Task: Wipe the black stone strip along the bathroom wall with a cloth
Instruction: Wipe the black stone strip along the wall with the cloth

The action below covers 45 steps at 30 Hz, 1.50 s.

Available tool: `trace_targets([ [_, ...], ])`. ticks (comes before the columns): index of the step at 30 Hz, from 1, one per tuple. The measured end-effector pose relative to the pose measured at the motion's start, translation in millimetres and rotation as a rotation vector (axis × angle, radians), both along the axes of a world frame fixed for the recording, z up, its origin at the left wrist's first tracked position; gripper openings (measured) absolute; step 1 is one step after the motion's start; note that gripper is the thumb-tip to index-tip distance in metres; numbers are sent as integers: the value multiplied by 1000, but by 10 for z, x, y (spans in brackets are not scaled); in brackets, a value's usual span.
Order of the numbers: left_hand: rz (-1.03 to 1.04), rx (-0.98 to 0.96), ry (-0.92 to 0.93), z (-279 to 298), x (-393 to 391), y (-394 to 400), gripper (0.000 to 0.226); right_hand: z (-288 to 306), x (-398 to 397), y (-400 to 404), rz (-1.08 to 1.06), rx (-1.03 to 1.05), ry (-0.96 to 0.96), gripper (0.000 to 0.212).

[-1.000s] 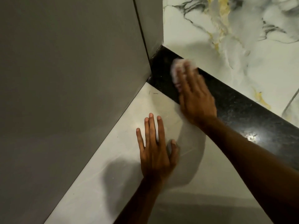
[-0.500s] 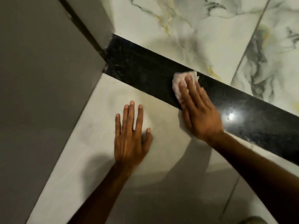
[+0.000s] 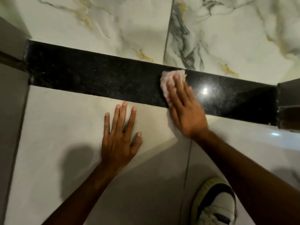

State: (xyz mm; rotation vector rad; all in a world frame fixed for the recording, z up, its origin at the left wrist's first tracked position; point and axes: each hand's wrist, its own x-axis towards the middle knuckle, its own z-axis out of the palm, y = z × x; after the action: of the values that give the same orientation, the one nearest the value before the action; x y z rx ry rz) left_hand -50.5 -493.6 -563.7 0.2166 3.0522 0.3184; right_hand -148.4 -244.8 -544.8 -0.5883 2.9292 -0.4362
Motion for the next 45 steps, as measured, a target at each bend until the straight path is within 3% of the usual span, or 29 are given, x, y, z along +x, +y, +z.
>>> trace_targets([
  [4, -163, 31, 23, -81, -52, 369, 78, -34, -367, -17, -303, -8, 90, 63],
  [9, -283, 32, 11, -35, -100, 715, 81, 39, 223, 501, -101, 7, 26, 61],
  [13, -316, 40, 19, -36, -83, 896, 76, 91, 572, 1079, -530, 87, 58, 61],
  [17, -347, 40, 64, -155, -78, 1101, 74, -12, 97, 1203, -859, 87, 139, 63],
  [20, -366, 39, 62, -177, -100, 1249, 75, -44, -28, 1146, -707, 63, 158, 60],
  [23, -389, 33, 44, -130, -112, 1364, 78, -5, 416, 1268, -537, 35, 112, 59],
  [26, -385, 36, 15, -86, -98, 1444, 82, 52, 745, 1380, -729, 60, 90, 60],
  [31, -382, 9, 36, -105, -89, 1454, 80, -25, 62, 1410, -932, 69, 122, 62],
  [34, -374, 20, 37, -89, -99, 1463, 79, -13, -71, 1322, -837, 36, 112, 63],
  [37, -386, 19, 27, -9, -117, 1456, 79, 48, 375, 1296, -678, -31, 71, 63],
  [40, -382, 29, 11, 23, -101, 1451, 80, 60, 682, 1337, -887, 12, 73, 63],
  [45, -387, 9, 24, -49, -85, 1458, 80, 47, 100, 1148, -1107, 19, 45, 69],
])
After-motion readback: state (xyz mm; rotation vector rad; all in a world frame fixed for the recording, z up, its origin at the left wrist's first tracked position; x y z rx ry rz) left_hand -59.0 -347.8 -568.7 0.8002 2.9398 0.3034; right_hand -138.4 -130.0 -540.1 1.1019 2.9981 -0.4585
